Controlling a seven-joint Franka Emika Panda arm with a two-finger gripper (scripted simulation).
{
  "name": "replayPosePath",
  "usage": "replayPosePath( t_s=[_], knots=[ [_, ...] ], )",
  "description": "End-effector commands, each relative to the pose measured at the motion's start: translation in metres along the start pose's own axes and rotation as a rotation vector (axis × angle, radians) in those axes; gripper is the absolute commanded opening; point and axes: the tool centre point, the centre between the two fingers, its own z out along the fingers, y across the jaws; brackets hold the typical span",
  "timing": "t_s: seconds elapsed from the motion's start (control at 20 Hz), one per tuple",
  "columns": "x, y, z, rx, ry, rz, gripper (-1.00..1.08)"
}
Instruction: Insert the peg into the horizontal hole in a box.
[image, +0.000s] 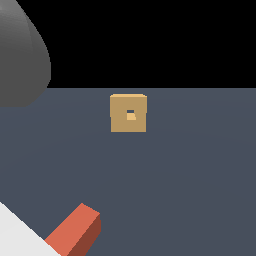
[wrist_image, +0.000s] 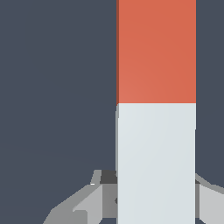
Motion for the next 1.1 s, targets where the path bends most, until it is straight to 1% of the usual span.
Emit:
replayPosePath(
  t_s=[0.0,0.4,0.6,0.75,0.85,1.05],
  knots=[
    [0.000,0.000,0.000,-0.001,0.000,0.000,-1.00],
    [0.000,0.000,0.000,-0.001,0.000,0.000,-1.00],
    [0.007,0.001,-0.001,-0.001,0.000,-0.009,-1.00],
    [0.022,0.002,-0.003,-0.001,0.000,-0.027,-1.00],
    [0.036,0.003,-0.005,-0.001,0.000,-0.044,-1.00],
    [0.076,0.004,-0.011,-0.001,-0.001,-0.093,-1.00]
  ],
)
